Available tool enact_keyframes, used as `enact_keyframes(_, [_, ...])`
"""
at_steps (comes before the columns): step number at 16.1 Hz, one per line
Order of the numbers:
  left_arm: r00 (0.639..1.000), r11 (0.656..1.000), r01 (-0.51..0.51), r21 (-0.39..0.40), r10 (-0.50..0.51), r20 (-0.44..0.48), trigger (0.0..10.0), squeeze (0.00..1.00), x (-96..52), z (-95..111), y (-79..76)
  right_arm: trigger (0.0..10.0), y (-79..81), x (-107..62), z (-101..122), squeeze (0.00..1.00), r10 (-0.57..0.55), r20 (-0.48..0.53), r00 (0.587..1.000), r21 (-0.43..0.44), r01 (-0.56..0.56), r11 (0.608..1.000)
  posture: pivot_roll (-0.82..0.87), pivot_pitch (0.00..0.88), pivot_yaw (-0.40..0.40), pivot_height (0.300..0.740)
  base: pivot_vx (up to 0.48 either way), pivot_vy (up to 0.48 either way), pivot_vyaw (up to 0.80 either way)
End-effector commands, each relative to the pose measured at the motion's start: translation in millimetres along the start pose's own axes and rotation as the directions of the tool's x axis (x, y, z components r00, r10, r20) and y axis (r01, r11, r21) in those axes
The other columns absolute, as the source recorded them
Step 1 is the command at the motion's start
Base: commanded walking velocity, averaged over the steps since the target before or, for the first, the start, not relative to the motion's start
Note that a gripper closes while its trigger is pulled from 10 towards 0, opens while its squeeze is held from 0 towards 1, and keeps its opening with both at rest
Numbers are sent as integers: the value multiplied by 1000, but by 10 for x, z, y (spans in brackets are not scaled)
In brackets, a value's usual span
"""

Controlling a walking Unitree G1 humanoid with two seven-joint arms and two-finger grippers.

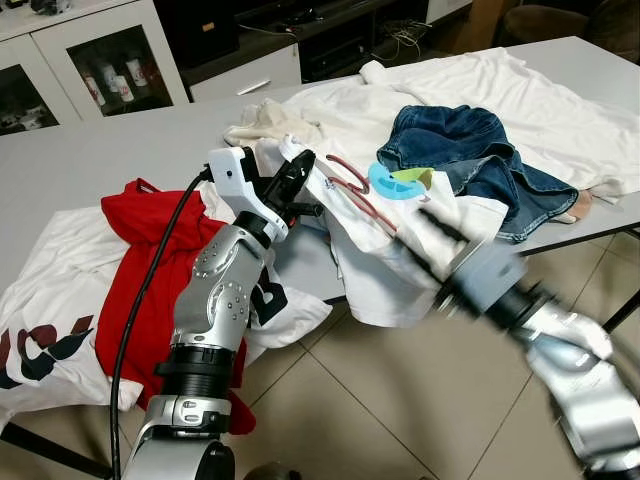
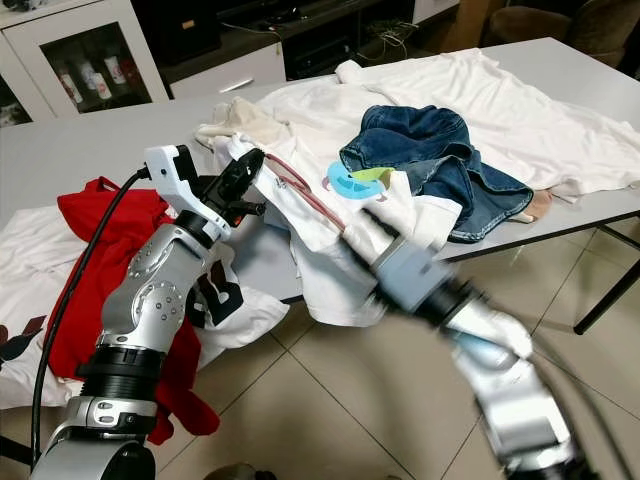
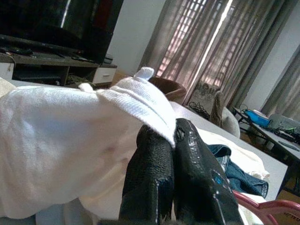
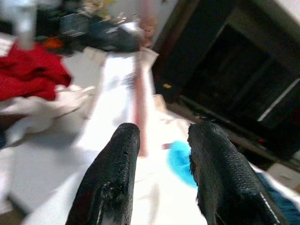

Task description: Hang hanger

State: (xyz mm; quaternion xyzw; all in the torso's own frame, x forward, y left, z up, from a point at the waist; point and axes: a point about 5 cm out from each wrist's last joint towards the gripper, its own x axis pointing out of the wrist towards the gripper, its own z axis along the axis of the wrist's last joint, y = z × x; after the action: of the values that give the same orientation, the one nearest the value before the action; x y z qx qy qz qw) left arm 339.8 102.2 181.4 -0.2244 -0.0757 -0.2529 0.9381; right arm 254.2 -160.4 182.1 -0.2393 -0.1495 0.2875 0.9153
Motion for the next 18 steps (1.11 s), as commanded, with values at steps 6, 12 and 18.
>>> enact_keyframes(6, [999, 1000, -26, 11, 25, 23, 0, 0, -5, 41, 38, 10000, -109, 78, 210, 0, 16, 53, 998, 24, -17, 1000, 56, 0, 105, 740, 0, 0, 0])
enact_keyframes(12, [1000, 1000, -22, 16, 21, 20, 0, 0, -7, 28, 22, 10000, -126, 186, 318, 0, 72, 72, 995, 20, -73, 997, 59, 0, 104, 740, 0, 0, 0])
enact_keyframes(18, [1000, 1000, -19, 20, 19, 16, 0, 0, -9, 23, 20, 10000, -75, 155, 365, 0, 187, 85, 979, 123, -197, 973, 61, 0, 106, 740, 0, 0, 0])
